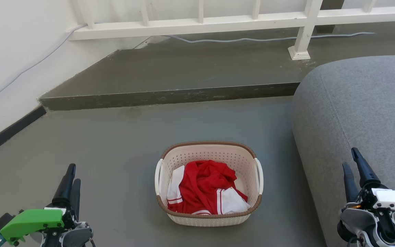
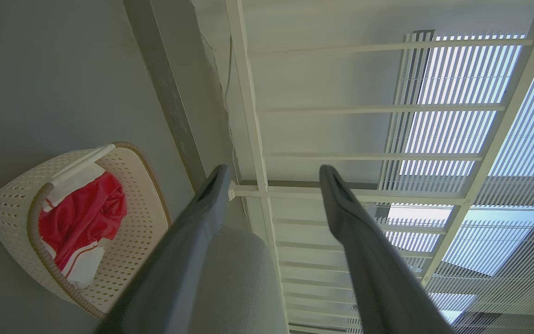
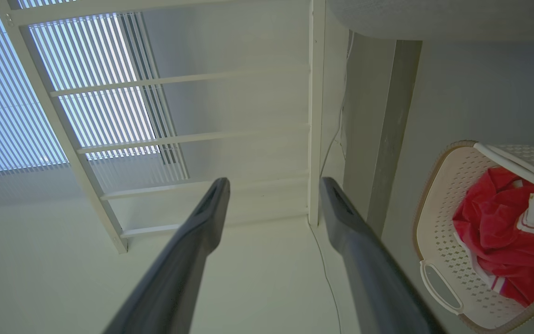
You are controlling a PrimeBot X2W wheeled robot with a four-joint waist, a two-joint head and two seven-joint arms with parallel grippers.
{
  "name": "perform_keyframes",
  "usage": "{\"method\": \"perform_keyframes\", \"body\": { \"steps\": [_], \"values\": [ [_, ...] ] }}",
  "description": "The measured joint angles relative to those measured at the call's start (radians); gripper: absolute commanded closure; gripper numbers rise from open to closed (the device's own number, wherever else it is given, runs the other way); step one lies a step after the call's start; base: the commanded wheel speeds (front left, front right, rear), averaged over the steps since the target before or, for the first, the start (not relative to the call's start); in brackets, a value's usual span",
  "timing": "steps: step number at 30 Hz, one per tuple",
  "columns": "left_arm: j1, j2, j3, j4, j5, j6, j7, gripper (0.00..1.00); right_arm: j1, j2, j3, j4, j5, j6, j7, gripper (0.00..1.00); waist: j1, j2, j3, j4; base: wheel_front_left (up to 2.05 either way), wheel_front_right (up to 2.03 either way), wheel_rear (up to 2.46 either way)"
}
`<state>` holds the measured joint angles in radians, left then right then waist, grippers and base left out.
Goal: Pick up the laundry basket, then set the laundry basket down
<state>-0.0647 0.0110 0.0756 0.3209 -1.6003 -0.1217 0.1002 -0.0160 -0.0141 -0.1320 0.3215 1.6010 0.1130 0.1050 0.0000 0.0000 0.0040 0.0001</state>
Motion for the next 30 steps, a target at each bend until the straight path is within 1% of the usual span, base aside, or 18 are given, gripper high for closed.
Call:
{"method": "perform_keyframes", "body": {
  "steps": [11,16,21,30],
  "values": [
    [-0.001,0.002,-0.034,-0.016,0.016,0.000,-0.041,0.00,-0.001,-0.001,0.011,-0.038,-0.018,0.000,-0.018,0.00,0.0000,0.0000,0.002,0.000,0.00,0.00,0.00],
    [-0.002,0.006,-0.052,-0.030,0.065,0.000,-0.059,0.00,-0.003,-0.011,0.021,-0.061,-0.038,0.000,-0.032,0.00,0.0000,0.0000,0.003,0.000,0.00,0.00,0.00],
    [-0.003,0.010,-0.079,-0.038,0.126,0.000,-0.078,0.00,-0.007,-0.028,0.045,-0.093,-0.086,0.000,-0.055,0.00,0.0000,0.0000,0.005,0.000,0.00,0.00,0.00],
    [-0.007,0.014,-0.082,-0.045,0.225,0.000,-0.113,0.00,-0.017,-0.080,0.108,-0.129,-0.194,0.000,-0.104,0.00,0.0000,0.0000,0.006,-0.001,0.00,0.00,0.00]
  ]
}}
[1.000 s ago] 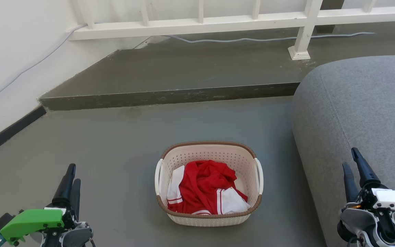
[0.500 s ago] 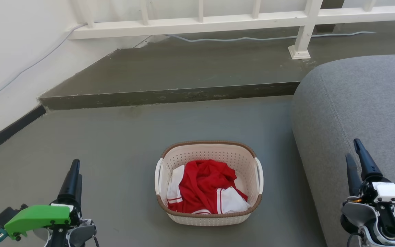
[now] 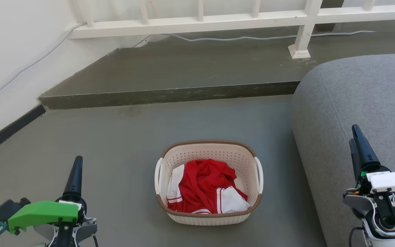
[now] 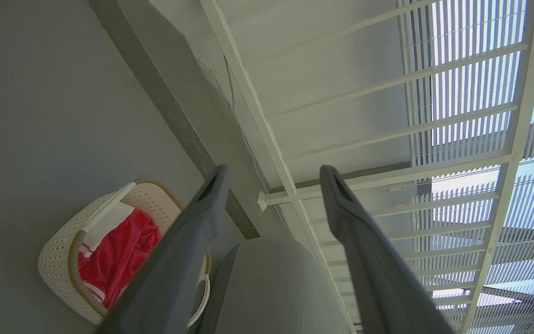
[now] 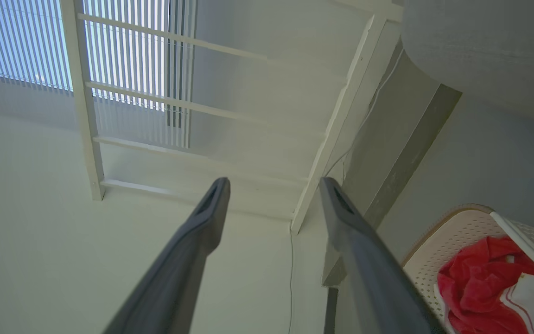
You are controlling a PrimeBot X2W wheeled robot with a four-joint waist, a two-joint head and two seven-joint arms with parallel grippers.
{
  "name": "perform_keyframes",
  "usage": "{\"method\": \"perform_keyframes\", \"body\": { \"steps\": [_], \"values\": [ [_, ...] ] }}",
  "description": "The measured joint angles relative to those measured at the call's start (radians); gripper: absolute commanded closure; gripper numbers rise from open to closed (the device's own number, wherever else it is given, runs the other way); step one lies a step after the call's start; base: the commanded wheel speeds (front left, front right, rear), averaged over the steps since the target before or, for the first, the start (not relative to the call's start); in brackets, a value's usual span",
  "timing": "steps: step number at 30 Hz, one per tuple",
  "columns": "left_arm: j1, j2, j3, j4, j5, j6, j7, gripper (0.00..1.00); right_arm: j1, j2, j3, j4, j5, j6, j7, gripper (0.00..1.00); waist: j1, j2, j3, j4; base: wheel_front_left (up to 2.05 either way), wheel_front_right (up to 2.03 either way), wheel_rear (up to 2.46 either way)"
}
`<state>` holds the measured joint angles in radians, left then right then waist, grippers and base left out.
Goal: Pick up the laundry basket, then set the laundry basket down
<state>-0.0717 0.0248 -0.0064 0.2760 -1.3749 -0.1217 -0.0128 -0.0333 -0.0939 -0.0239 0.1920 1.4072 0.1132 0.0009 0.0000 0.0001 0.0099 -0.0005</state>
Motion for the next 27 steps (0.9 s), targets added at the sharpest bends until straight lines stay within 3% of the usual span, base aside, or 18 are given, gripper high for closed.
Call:
{"method": "perform_keyframes", "body": {
  "steps": [16,27],
  "values": [
    [-0.018,0.027,-0.049,-0.036,0.359,0.000,-0.055,0.00,-0.005,-0.100,0.129,-0.029,-0.266,0.001,-0.072,0.00,0.0000,0.0000,0.002,0.001,0.00,0.00,0.00],
    [-0.021,0.025,-0.097,-0.059,0.581,0.035,-0.095,0.00,-0.023,-0.128,0.163,-0.026,-0.468,0.000,-0.107,0.00,0.0000,0.0000,0.005,0.000,0.00,0.00,0.00]
  ]
}}
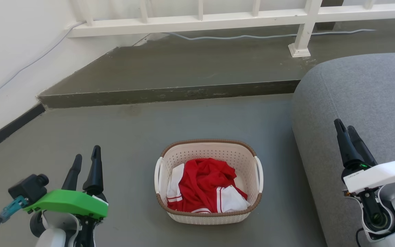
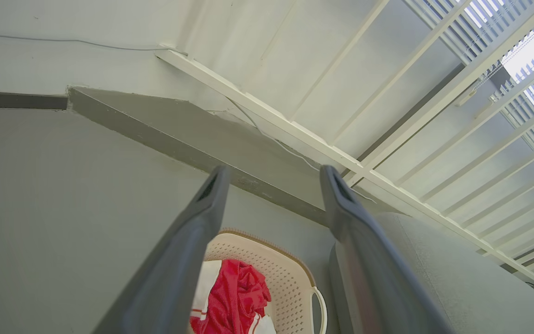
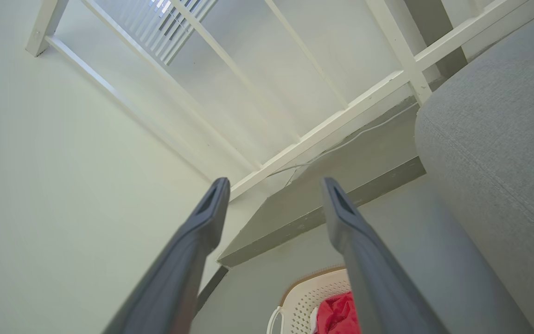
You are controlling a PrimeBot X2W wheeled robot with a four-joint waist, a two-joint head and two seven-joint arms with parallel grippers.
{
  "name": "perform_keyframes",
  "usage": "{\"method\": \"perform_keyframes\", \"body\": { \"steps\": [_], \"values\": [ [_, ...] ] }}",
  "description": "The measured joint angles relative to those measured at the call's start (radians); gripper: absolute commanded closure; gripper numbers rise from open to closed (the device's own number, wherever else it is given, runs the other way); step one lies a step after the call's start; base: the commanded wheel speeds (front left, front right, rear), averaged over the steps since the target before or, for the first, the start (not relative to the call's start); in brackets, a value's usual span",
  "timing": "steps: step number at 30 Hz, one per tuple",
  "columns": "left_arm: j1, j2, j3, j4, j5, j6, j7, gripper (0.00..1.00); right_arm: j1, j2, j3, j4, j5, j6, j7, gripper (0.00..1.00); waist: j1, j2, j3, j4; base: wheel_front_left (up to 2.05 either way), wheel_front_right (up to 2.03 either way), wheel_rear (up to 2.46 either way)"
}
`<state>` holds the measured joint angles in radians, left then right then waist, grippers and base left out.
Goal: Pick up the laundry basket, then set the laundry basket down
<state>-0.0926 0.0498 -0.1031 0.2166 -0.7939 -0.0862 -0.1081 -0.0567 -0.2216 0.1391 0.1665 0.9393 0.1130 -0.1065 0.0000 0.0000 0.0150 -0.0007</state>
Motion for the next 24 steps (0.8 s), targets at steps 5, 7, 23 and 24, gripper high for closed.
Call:
{"method": "perform_keyframes", "body": {
  "steps": [5,7,23,24],
  "values": [
    [0.000,0.000,-0.011,-0.002,0.078,0.020,-0.012,0.00,-0.007,-0.001,0.003,-0.004,-0.075,-0.011,-0.017,0.00,0.0000,0.0000,0.001,0.000,0.00,0.00,0.00],
    [-0.001,0.000,-0.019,-0.005,0.103,0.023,-0.021,0.00,-0.013,-0.002,0.006,-0.005,-0.105,-0.018,-0.024,0.00,0.0000,0.0000,0.002,0.000,0.00,0.00,0.00],
    [-0.009,-0.003,-0.066,-0.032,0.332,0.044,-0.079,0.00,-0.019,-0.007,0.047,-0.014,-0.332,-0.035,-0.081,0.00,0.0000,0.0000,0.005,0.000,0.00,0.00,0.00],
    [-0.009,-0.003,-0.068,-0.033,0.343,0.044,-0.080,0.00,-0.019,-0.008,0.047,-0.016,-0.345,-0.035,-0.084,0.00,0.0000,0.0000,0.005,0.000,0.00,0.00,0.00]
  ]
}}
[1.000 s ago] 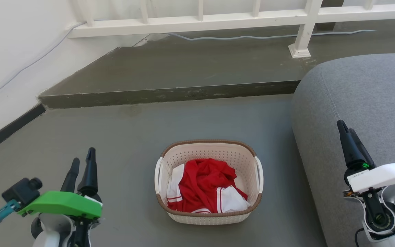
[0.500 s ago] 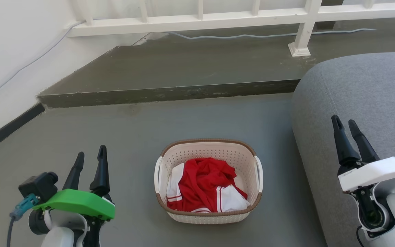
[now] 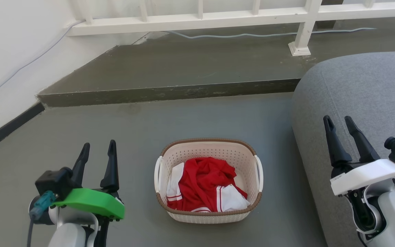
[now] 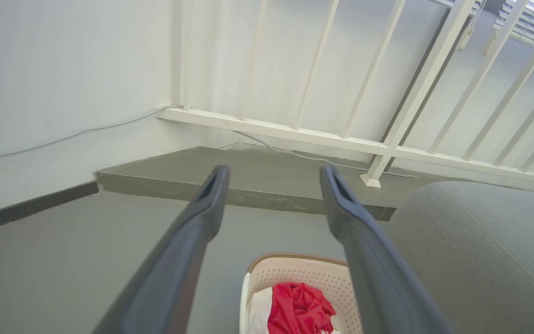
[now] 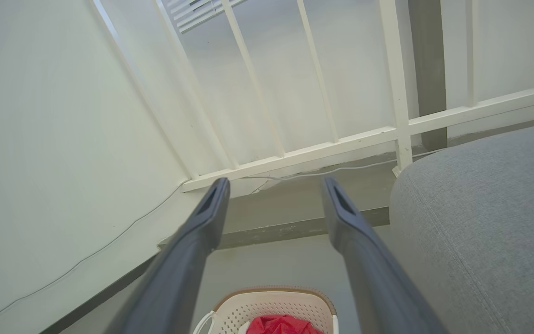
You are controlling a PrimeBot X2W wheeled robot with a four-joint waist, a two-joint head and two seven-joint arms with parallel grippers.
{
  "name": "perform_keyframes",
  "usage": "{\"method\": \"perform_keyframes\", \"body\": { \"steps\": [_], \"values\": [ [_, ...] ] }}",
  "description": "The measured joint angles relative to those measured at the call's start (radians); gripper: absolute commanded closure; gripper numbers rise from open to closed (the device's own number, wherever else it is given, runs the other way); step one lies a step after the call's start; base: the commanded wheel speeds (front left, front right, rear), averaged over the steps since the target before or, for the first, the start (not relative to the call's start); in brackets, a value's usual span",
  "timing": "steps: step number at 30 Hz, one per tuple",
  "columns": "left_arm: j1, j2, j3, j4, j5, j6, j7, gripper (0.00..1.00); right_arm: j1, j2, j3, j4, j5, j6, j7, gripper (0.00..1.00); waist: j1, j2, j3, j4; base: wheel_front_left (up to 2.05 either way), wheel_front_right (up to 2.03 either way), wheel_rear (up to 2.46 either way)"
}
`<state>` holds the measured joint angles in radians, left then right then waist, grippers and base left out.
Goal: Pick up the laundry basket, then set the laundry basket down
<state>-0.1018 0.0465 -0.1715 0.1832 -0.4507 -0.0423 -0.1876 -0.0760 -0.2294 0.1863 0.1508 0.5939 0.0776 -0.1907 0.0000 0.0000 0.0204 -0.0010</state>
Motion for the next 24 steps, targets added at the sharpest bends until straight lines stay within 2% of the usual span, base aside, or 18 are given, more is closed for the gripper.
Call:
{"method": "perform_keyframes", "body": {
  "steps": [17,24],
  "values": [
    [-0.003,0.000,-0.042,-0.031,0.224,0.007,-0.064,0.00,-0.020,-0.010,0.019,-0.017,-0.230,-0.001,-0.058,0.00,0.0000,0.0000,0.001,-0.004,0.00,0.00,0.00],
    [-0.006,0.000,-0.042,-0.033,0.231,0.007,-0.064,0.00,-0.020,-0.006,0.015,-0.019,-0.238,0.000,-0.059,0.00,0.0000,0.0000,0.001,-0.009,0.00,0.00,0.00]
  ]
}}
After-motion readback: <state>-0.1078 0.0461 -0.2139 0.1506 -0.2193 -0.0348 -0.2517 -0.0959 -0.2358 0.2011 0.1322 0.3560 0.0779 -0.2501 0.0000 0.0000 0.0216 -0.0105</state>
